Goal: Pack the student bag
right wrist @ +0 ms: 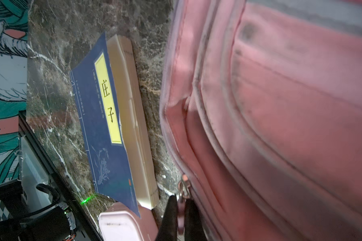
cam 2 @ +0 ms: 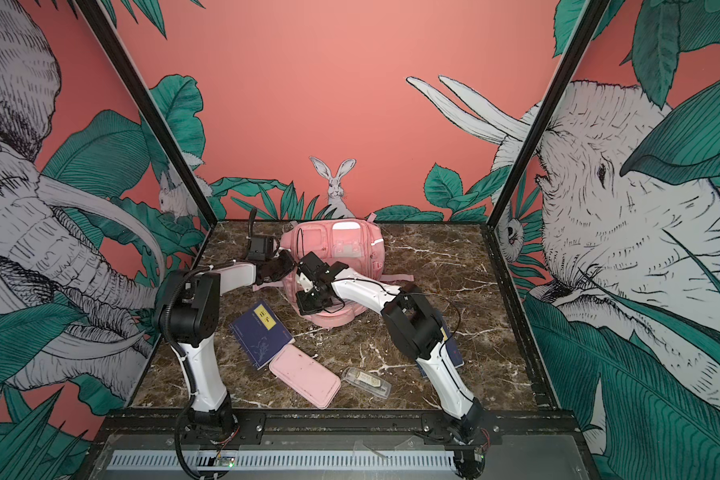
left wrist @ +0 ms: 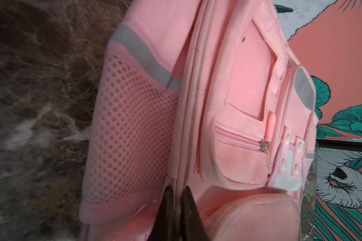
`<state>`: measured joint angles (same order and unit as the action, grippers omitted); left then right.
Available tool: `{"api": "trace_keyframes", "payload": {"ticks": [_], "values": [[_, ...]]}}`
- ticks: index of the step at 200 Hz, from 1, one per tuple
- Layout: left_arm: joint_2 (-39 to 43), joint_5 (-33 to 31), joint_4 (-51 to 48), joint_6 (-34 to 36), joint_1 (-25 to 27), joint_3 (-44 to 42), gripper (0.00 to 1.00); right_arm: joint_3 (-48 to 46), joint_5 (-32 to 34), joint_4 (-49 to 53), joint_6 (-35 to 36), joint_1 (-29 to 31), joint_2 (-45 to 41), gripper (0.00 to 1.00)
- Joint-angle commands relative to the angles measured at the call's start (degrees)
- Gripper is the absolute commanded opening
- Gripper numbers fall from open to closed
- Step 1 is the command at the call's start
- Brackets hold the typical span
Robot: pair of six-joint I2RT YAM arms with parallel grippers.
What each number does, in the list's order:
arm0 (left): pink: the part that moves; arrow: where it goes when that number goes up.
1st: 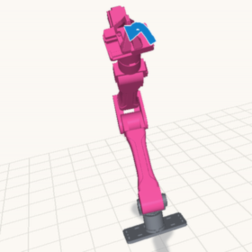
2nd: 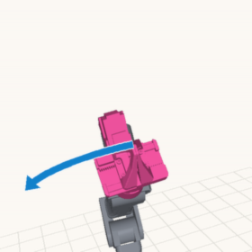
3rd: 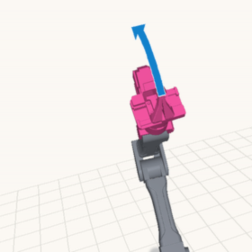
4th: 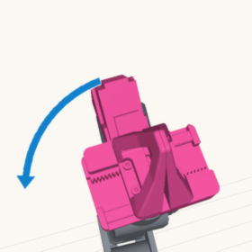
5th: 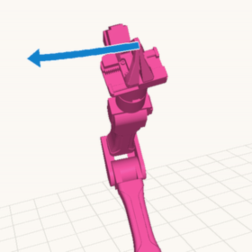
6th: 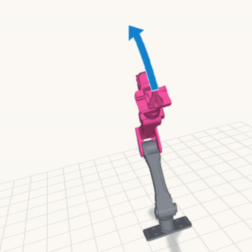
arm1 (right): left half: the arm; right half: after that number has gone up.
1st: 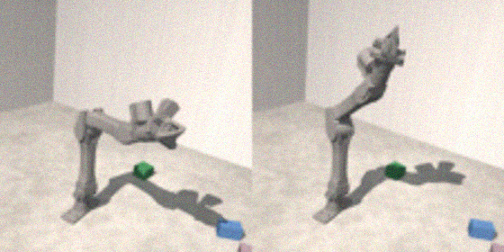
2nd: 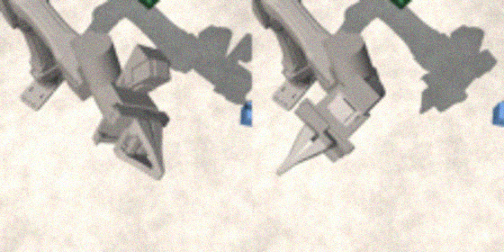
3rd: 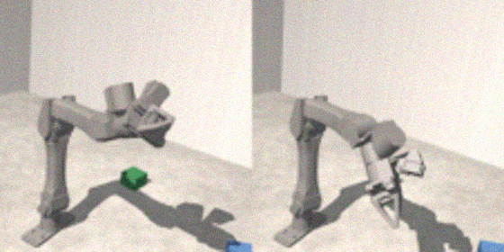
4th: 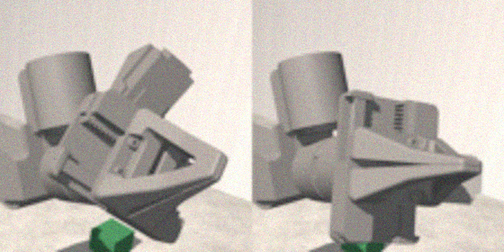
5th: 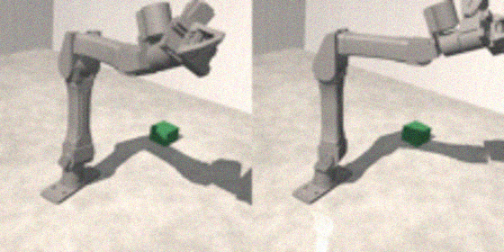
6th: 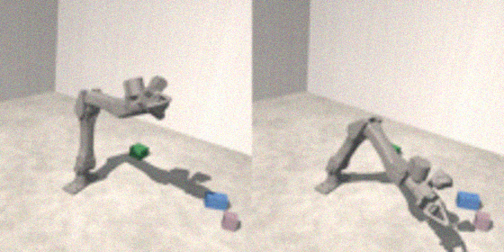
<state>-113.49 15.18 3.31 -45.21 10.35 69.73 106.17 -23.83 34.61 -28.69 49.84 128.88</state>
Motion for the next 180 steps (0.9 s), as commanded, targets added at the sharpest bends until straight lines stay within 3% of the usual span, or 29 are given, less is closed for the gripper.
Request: {"api": "trace_keyframes", "payload": {"ticks": [1, 45, 78, 118, 180], "values": [[5.4, -1.1, -2.1, 0.3, 0.1, -2.8, 0.0, -0.1, 1.4, 0.2, 1.8, -1.1, -0.8, 0.0], [12.0, -2.8, -2.4, 2.6, -0.5, -10.4, 0.0, -10.2, 2.8, -0.2, 5.7, -8.9, -8.5, 0.0], [15.0, 0.0, -1.8, 1.9, -0.5, -15.4, 0.0, -11.5, 5.7, 4.9, 12.2, -12.7, -11.8, 0.0], [16.8, 1.4, 0.1, 0.3, -0.5, -18.7, 0.0, -15.0, 6.4, 7.6, 16.4, -12.8, -14.6, 0.0], [13.9, 1.1, 1.3, -2.1, 2.8, -14.1, 0.0, -19.0, 4.0, 3.8, 13.0, -8.6, -15.8, 0.0]]}}
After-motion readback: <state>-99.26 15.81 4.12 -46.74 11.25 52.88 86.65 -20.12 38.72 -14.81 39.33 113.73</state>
